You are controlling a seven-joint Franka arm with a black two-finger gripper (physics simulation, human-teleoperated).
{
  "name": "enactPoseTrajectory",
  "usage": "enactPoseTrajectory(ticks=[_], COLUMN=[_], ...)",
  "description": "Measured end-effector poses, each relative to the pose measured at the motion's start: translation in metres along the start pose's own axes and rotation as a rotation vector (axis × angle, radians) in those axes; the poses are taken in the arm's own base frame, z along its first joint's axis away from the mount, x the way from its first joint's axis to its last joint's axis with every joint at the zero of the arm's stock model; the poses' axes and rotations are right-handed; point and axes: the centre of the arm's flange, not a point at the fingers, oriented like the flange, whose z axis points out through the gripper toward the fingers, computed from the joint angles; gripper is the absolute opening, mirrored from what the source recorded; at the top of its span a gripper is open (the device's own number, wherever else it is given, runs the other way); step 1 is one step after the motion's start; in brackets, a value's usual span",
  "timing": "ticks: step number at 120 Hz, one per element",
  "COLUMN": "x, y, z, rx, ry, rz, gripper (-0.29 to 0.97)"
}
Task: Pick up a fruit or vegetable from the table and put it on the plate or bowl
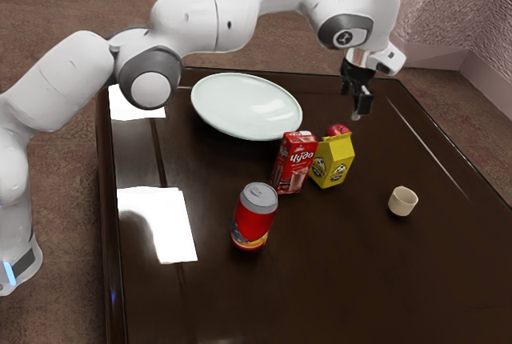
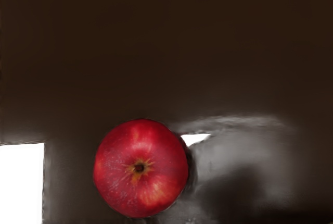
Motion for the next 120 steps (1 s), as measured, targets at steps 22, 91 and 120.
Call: enactPoseTrajectory(ticks=[22, 91, 120], x=[0.001, -0.005, -0.002], y=[-0.011, -0.04, -0.039], z=[0.047, 0.148, 0.143], rx=[-0.062, -0.115, -0.106], ry=[-0.031, -0.083, -0.069], rz=[-0.023, -0.064, -0.062], gripper=[0.68, 0.68, 0.4])
